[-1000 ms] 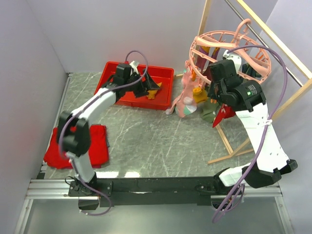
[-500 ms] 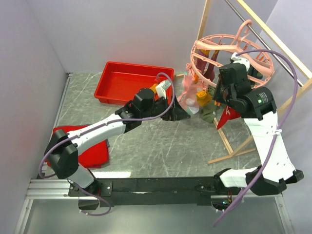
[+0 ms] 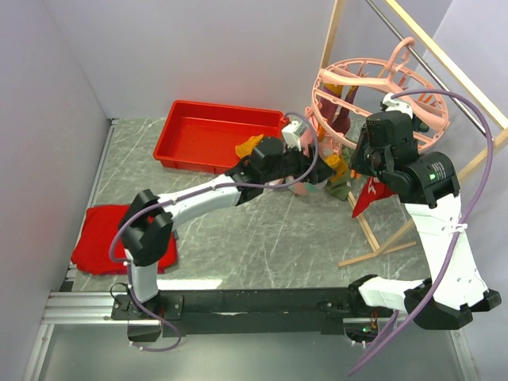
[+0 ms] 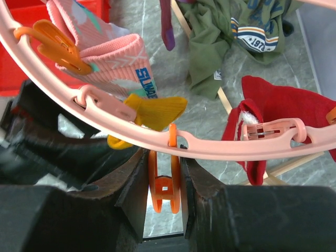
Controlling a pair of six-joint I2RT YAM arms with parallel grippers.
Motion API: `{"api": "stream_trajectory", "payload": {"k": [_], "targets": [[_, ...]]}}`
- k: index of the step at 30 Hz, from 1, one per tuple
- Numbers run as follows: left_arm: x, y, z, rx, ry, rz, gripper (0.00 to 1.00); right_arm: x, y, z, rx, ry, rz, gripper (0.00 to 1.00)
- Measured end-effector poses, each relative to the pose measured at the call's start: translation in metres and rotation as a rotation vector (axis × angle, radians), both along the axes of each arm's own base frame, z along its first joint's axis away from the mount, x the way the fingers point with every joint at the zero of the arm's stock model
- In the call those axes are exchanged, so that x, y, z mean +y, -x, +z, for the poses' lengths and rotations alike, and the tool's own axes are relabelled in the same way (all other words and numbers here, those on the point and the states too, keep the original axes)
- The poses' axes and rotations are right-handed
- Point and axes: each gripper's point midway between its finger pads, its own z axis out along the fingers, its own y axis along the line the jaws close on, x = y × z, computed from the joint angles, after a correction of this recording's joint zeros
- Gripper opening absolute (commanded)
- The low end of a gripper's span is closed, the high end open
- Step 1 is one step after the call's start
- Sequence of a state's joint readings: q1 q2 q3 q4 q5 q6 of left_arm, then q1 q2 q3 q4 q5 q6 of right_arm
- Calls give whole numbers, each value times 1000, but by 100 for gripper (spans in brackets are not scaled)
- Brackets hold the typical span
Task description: Remove the socks clipped to the hanger
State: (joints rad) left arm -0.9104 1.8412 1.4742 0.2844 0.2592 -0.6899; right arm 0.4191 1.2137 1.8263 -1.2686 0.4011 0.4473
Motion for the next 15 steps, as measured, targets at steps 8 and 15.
{"api": "stream_trajectory", "payload": {"k": [8,15], "targets": [[-17,-11,-2,2,26,-9,43,0,0,0,1,-1,1,0],[-19,-11,1,4,41,-14,41,0,0,0,2,2,8,0]]}}
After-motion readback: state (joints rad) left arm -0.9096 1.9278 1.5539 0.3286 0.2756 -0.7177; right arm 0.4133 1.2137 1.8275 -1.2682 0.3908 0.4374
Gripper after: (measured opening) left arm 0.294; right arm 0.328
